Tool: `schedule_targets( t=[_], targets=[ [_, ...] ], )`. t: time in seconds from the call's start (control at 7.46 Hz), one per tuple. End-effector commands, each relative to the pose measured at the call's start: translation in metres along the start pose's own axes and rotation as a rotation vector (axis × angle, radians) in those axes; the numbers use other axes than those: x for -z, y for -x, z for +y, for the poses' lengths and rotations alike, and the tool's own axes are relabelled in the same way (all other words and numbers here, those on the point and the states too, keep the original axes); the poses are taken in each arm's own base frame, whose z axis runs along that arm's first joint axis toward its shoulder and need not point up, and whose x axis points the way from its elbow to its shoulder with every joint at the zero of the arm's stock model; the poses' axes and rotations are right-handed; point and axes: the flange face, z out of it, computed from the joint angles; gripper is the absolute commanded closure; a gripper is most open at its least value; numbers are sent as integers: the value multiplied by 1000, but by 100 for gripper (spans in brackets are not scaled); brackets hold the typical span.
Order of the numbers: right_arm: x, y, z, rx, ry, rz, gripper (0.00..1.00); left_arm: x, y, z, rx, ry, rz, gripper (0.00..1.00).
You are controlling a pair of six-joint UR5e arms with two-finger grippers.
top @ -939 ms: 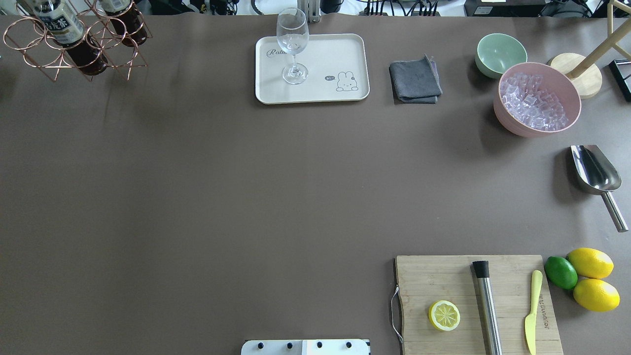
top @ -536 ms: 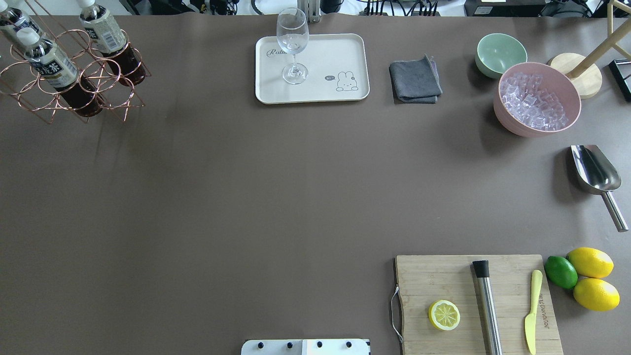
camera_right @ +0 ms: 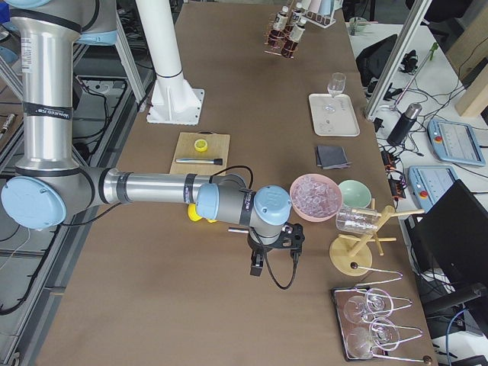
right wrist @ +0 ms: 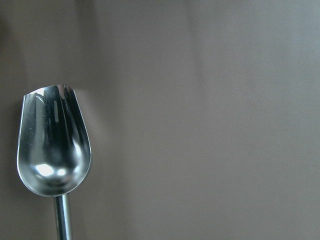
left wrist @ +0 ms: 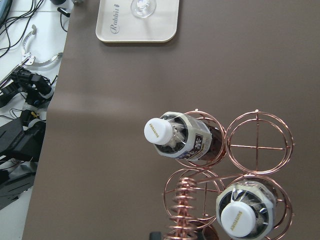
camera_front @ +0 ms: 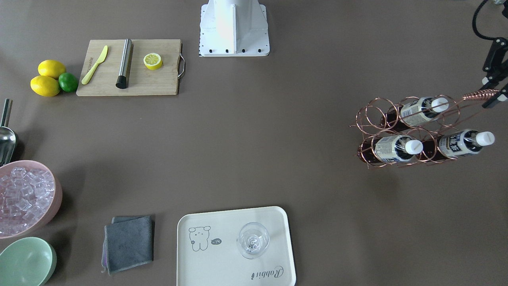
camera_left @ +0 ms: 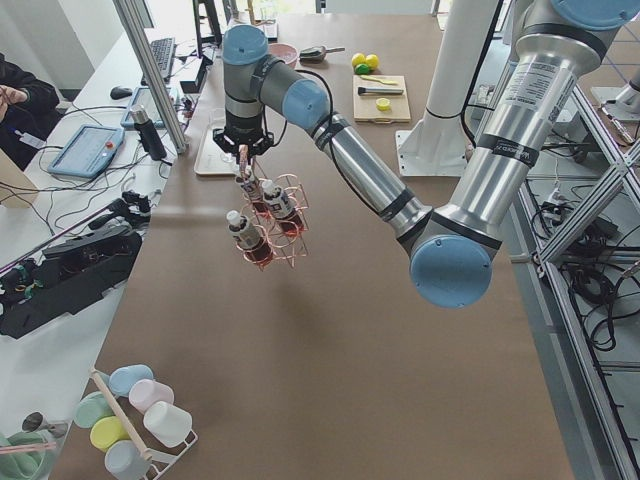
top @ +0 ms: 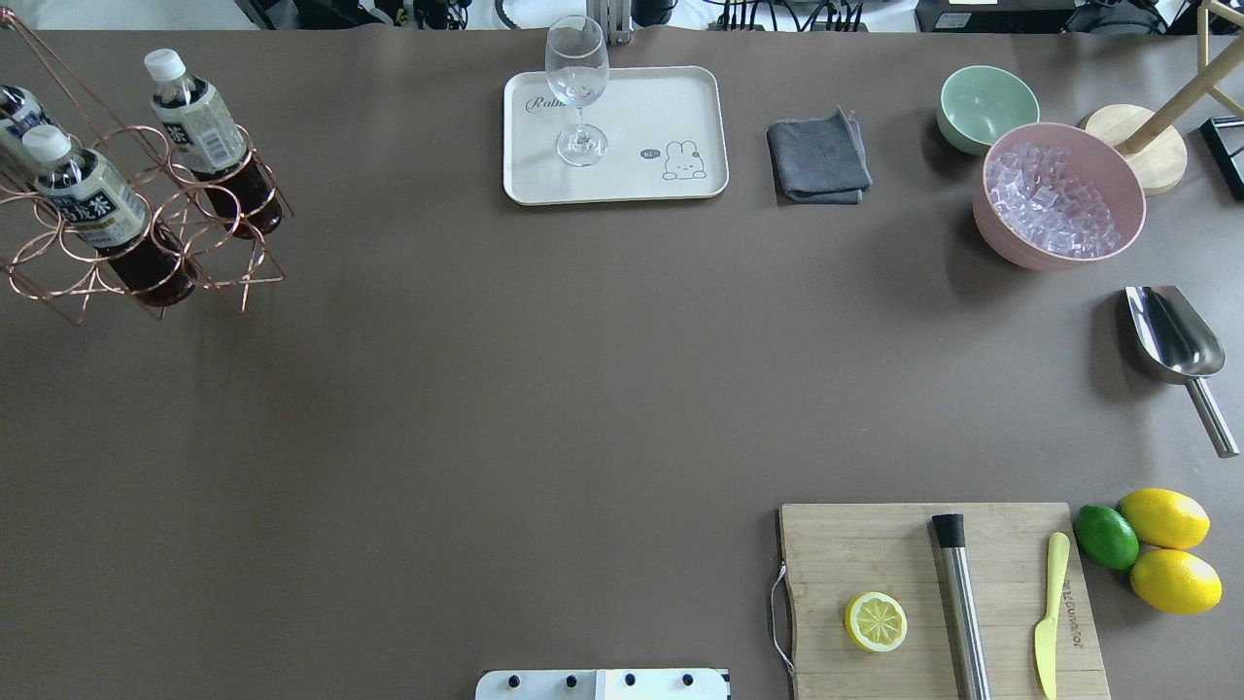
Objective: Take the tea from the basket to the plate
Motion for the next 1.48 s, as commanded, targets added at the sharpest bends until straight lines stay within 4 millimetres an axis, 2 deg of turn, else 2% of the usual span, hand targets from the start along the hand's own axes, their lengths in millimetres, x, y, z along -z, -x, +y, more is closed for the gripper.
schedule_targets(
  t=[0.0,0.13,0.27,0.4,0.67,0.8,0.94,1.07,1.21,1.34],
  targets=[
    [0,0,1,0,-1,-2,0,-20,-58,-76,-7,-34,48,100],
    [1,3,1,3,-3,-20,0,-23,-68,-104,-11,-48,52,100],
    [9,12,-5,16,-18,-35,0,-32,-78,-141,-25,-75,80,100],
    [15,20,-7,32,-31,-41,0,-46,-91,-175,-13,-88,116,100],
    [16,55,-11,95,-27,-80,0,-63,-101,-237,12,-97,132,100],
    [18,83,-13,158,-27,-76,0,-65,-109,-261,31,-100,116,100],
    [26,102,-16,199,-44,-72,0,-69,-123,-288,61,-104,111,100],
    [28,140,-34,278,-56,-57,0,-72,-139,-317,80,-105,118,100],
    [31,195,-55,265,-62,-53,0,-71,-150,-343,88,-104,143,100],
    [32,247,-67,154,-57,-70,0,-79,-154,-356,81,-100,162,100]
  ],
)
